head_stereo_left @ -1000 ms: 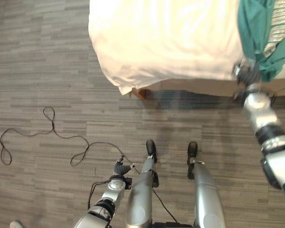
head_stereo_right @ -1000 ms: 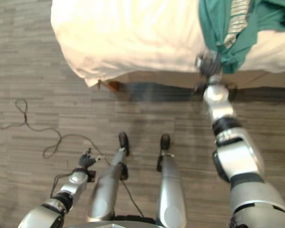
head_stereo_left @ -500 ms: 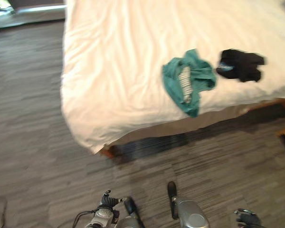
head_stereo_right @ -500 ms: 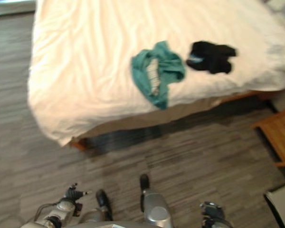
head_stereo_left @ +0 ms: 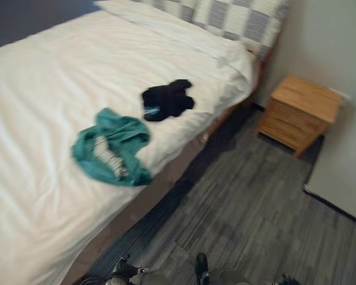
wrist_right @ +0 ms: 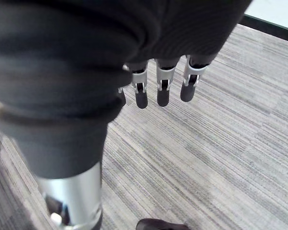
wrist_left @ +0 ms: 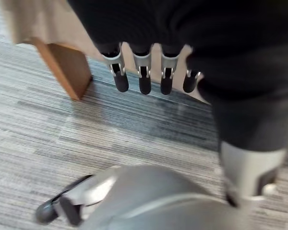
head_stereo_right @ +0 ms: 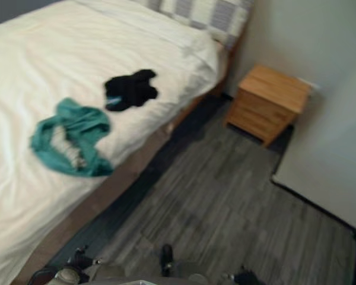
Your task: Tidy up the quilt and then pick up the clothes from the bed and put them into the laundry hamper.
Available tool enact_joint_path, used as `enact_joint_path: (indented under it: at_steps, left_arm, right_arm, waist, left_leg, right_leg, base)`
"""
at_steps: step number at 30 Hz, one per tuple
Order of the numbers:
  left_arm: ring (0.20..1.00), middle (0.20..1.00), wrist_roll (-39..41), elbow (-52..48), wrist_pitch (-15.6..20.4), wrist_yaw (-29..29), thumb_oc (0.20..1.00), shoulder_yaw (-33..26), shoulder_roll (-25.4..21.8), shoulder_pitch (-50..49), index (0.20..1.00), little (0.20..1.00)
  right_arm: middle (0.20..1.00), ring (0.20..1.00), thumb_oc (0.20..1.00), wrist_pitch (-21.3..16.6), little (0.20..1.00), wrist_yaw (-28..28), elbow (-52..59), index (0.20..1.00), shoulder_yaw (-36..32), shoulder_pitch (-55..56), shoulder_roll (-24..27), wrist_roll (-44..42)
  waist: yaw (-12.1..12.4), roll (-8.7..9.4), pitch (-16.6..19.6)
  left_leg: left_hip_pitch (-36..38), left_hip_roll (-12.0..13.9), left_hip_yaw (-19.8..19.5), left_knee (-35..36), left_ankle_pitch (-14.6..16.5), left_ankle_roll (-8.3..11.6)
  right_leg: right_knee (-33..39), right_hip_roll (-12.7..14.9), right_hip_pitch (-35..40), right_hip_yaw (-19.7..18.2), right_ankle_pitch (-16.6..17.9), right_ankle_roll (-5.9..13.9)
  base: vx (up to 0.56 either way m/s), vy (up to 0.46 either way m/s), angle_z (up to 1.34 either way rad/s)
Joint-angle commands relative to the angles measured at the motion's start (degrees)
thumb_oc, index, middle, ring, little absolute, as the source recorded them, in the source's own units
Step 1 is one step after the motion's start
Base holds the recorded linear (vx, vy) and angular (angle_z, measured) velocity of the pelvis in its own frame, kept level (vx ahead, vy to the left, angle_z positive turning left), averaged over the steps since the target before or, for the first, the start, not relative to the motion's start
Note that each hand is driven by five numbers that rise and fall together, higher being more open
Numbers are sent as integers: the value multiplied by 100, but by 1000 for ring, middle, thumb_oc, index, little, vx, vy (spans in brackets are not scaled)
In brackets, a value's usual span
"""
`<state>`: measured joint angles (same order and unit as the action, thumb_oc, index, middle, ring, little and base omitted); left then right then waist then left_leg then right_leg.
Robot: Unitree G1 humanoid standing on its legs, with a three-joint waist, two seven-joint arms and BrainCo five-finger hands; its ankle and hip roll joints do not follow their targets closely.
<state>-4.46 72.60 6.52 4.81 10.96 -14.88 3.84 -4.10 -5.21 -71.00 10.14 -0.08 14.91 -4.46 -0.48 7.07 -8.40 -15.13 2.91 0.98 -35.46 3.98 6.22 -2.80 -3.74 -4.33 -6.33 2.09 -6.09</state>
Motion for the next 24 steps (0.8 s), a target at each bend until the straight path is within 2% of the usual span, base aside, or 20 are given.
enact_joint_path:
  at_steps: [1, 2, 3, 4, 5, 6, 7, 8, 9, 10, 11, 12, 13, 14, 18, 19, 21, 22, 23, 24]
  left_arm:
    - [1000, 1000, 240, -54, 118, 178, 1000, 62, 47, 484, 1000, 1000]
    - [1000, 1000, 240, -54, 118, 178, 1000, 62, 46, 484, 1000, 1000]
    - [1000, 1000, 161, -85, 147, 170, 1000, 153, 103, 475, 1000, 1000]
    - [1000, 1000, 172, -5, 140, 125, 1000, 136, 141, 409, 1000, 1000]
    - [1000, 1000, 172, -4, 140, 125, 1000, 136, 142, 410, 1000, 1000]
    - [1000, 1000, 95, -10, 16, 123, 1000, 184, 141, 506, 1000, 1000]
    - [1000, 1000, 109, -25, -23, 132, 1000, 192, 131, 564, 1000, 1000]
    - [1000, 1000, 109, -25, -23, 132, 1000, 192, 132, 565, 1000, 1000]
    - [1000, 1000, 78, -31, -38, 147, 1000, 233, 110, 601, 1000, 1000]
    - [1000, 1000, -25, -57, -44, 202, 1000, 324, 62, 658, 1000, 1000]
    - [1000, 1000, -116, -82, -35, 200, 1000, 406, 28, 700, 1000, 1000]
    - [1000, 1000, -116, -82, -35, 200, 1000, 406, 29, 701, 1000, 1000]
    - [1000, 1000, -285, -108, -6, 211, 1000, 522, -13, 757, 1000, 1000]
    - [1000, 1000, -286, -107, -5, 212, 1000, 521, -9, 752, 1000, 1000]
    - [1000, 1000, -593, -61, 44, 161, 1000, 566, -50, 817, 1000, 1000]
    - [1000, 1000, -644, -17, 73, 124, 1000, 568, -50, 819, 1000, 1000]
    - [1000, 1000, -592, 27, 83, 127, 1000, 511, 30, 712, 1000, 1000]
    - [1000, 1000, -520, -11, 77, 140, 1000, 488, 33, 707, 1000, 1000]
    - [1000, 1000, -267, -132, 60, 181, 1000, 429, 50, 738, 1000, 1000]
    - [1000, 1000, -162, -172, 64, 222, 1000, 424, 67, 761, 1000, 1000]
  right_arm:
    - [1000, 1000, 1000, -29, 1000, -121, 247, 1000, 115, -74, 123, 149]
    - [1000, 1000, 1000, -29, 1000, -121, 247, 1000, 115, -74, 123, 149]
    - [1000, 1000, 1000, -44, 1000, -139, 303, 1000, 233, -172, 174, 263]
    - [1000, 1000, 1000, -44, 1000, -123, 249, 1000, 229, -214, 206, 278]
    - [1000, 1000, 1000, -44, 1000, -123, 249, 1000, 229, -214, 208, 278]
    - [1000, 1000, 1000, -72, 1000, -114, 421, 1000, 137, -202, 44, 187]
    - [1000, 1000, 1000, -34, 1000, -121, 466, 1000, 108, -250, 44, 195]
    - [1000, 1000, 1000, -34, 1000, -120, 466, 1000, 107, -252, 45, 195]
    - [1000, 1000, 1000, -13, 1000, -140, 507, 1000, 110, -305, 42, 208]
    - [1000, 1000, 1000, -22, 1000, -175, 687, 1000, 114, -349, 32, 252]
    - [1000, 1000, 1000, -24, 1000, -176, 754, 1000, 129, -332, 47, 266]
    - [1000, 1000, 1000, -23, 1000, -176, 755, 1000, 128, -333, 48, 267]
    - [1000, 1000, 1000, -50, 1000, -184, 769, 1000, 157, -287, 49, 239]
    - [1000, 1000, 1000, -50, 1000, -185, 770, 1000, 159, -283, 52, 239]
    - [1000, 1000, 1000, -47, 1000, -170, 715, 1000, 113, -128, 72, 247]
    - [1000, 1000, 1000, -39, 1000, -147, 657, 1000, 97, -76, 70, 232]
    - [1000, 1000, 1000, -43, 1000, -80, 405, 1000, 151, -23, 79, 266]
    - [1000, 1000, 1000, -34, 1000, -75, 348, 1000, 159, -15, 96, 299]
    - [1000, 1000, 1000, 3, 1000, -119, 318, 1000, 175, -58, 163, 305]
    - [1000, 1000, 1000, 10, 1000, -139, 324, 1000, 196, -107, 188, 301]
  waist:
    - [192, -103, -523]
    - [193, -101, -524]
    - [431, -189, -428]
    - [414, -227, -354]
    - [419, -233, -345]
    - [313, -153, -297]
    - [261, -187, -366]
    - [265, -194, -354]
    - [153, -278, -426]
    - [-18, -442, -516]
    - [-123, -483, -519]
    - [-123, -491, -514]
    - [-317, -540, -461]
    - [-318, -557, -483]
    - [-605, -595, -425]
    - [-621, -617, -374]
    - [-605, -697, -300]
    - [-559, -631, -374]
    - [-330, -435, -643]
    - [-224, -329, -734]
  left_leg:
    - [209, 127, 302, 1977, -421, -425]
    - [214, 125, 305, 1984, -425, -425]
    - [123, -244, -388, 2958, -807, -361]
    - [313, -308, -620, 3278, -701, -408]
    - [307, -298, -617, 3292, -714, -405]
    - [729, -412, -453, 3227, -459, -658]
    - [895, -352, -322, 3253, -393, -702]
    - [880, -342, -320, 3257, -400, -699]
    - [1159, -234, -142, 3362, -352, -730]
    - [1622, -83, 152, 3610, -289, -742]
    - [1883, -120, 250, 3744, -192, -730]
    - [1878, -112, 249, 3747, -196, -728]
    - [2208, -200, 350, 3870, -17, -707]
    - [2257, -182, 349, 3890, -5, -702]
    - [2854, -275, 361, 3909, 498, -568]
    - [2926, -261, 344, 3716, 529, -500]
    - [2717, -174, 487, 2571, 142, -304]
    - [2246, -126, 428, 1435, -273, -164]
    - [1255, -44, 275, -402, -765, -117]
    - [795, -23, 309, -913, -700, -166]
  right_leg:
    - [332, 420, 809, 92, -632, 954]
    - [332, 422, 811, 91, -632, 954]
    - [333, 301, 1029, -287, -727, 961]
    - [61, 201, 1059, -510, -898, 927]
    - [57, 193, 1043, -515, -891, 925]
    - [-1276, 179, 786, -445, -711, 1268]
    - [-2014, 269, 402, -263, -342, 1525]
    - [-2009, 259, 385, -267, -330, 1524]
    - [-2621, 336, -78, -41, -14, 1670]
    - [-3018, 526, -635, 466, -45, 1673]
    - [-2671, 585, -733, 750, -219, 1578]
    - [-2653, 577, -732, 754, -205, 1575]
    - [-1859, 394, -980, 926, -310, 1460]
    - [-1849, 377, -936, 934, -323, 1457]
    - [-244, 395, -1126, 868, 103, 1492]
    - [-38, 371, -998, 841, 133, 1456]
    - [86, 351, -654, 855, 214, 1260]
    - [149, 393, -462, 907, 231, 1158]
    - [277, 471, -63, 986, 116, 925]
    - [384, 537, 129, 957, 61, 877]
  base:
    - [277, 146, -113]
    - [331, 142, -128]
    - [521, 207, -125]
    - [518, 206, -133]
    - [692, 194, -141]
    - [586, 142, -176]
    - [586, 143, -152]
    - [198, 82, -116]
    - [353, 210, -106]
    - [548, 279, -115]
    - [431, 207, -73]
    - [532, 110, -81]
    - [351, 41, -72]
    - [536, 30, -60]
    - [493, -55, -2]
    - [555, -88, 21]
    - [443, -134, 0]
    - [413, -296, -5]
    - [365, -323, 20]
    - [394, -242, 51]
